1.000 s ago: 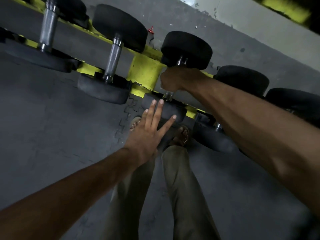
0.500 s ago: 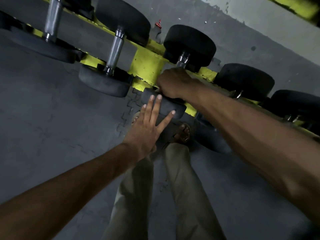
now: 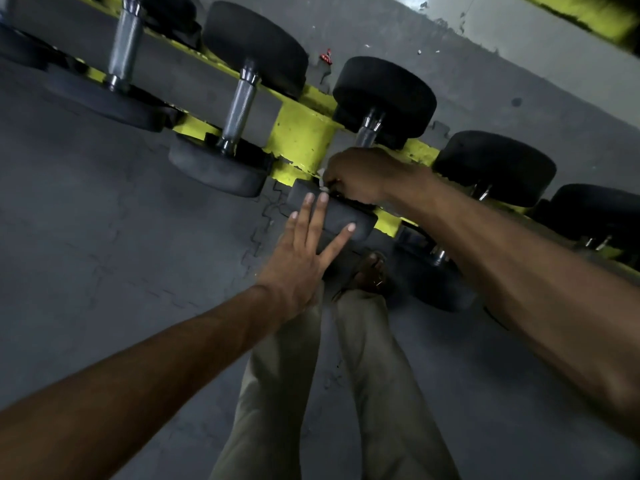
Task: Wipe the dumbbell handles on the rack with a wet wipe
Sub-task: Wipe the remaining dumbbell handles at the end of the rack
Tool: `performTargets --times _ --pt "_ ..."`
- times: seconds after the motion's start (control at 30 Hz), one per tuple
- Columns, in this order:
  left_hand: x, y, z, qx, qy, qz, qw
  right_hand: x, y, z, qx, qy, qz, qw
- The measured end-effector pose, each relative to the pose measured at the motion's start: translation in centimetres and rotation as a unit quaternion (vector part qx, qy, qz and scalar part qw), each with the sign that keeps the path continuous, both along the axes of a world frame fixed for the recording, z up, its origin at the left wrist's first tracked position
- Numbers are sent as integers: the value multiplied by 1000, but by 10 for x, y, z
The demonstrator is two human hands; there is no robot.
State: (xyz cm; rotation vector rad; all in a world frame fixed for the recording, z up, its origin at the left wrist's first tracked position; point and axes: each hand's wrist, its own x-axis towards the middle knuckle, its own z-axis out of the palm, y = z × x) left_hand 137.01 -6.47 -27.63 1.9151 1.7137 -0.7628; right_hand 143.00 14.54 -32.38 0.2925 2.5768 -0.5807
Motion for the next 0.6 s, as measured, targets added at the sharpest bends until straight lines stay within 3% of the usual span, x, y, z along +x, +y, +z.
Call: performTargets --times 0.13,0.27,0.43,0.5,0.6 --pt "-1 -6 -8 35 -32 -3 999 24 -16 3 -9 72 -117 990" --pt "-1 -4 -8 30 -23 8 999 35 -37 -4 -31 69 -344 936" --pt "-4 -2 -6 19 -21 13 1000 40 -48 -18 -113 -1 -572 812" --pt "-4 -3 -5 18 -26 8 999 36 -46 -21 -175 3 -617 768" --pt "-5 -5 -9 35 -40 15 998 28 -37 -22 -315 27 -686 655"
